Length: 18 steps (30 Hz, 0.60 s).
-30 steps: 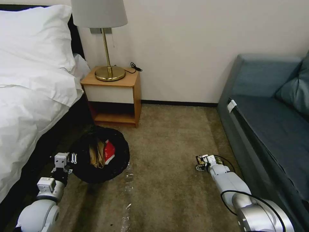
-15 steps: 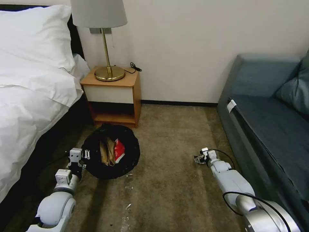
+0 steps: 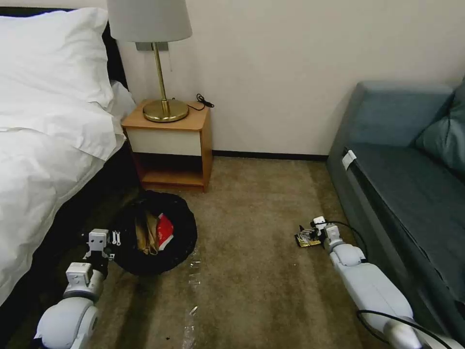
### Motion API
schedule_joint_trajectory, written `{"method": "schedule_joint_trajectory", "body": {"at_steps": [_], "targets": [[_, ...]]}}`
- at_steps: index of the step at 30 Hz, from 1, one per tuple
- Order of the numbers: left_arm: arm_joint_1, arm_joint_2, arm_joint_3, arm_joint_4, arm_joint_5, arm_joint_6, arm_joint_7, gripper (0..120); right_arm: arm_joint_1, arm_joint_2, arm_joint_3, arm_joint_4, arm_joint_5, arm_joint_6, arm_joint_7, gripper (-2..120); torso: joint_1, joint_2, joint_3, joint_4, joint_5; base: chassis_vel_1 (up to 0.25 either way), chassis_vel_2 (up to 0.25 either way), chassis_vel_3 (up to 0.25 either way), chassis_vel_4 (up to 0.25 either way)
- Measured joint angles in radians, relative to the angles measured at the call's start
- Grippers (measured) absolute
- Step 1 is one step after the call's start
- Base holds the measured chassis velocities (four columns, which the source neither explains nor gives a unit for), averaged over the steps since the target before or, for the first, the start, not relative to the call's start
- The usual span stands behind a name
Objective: Pick up the trash bin, then pick up the garbage on the floor and place it into the trash bin.
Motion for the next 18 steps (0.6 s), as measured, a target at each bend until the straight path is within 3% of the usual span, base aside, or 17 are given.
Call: {"method": "schedule_joint_trajectory", "body": {"at_steps": [18], "targets": [[0.008, 0.008, 0.016, -0.001, 0.003, -0.009, 0.008, 3, -0.089, -0.040, 0.062, 0.035, 0.010, -0.004, 0.002, 100, 0.000, 0.000, 0.000, 0.0000, 0.0000, 0.000, 0.000, 0.000, 0.000]]}}
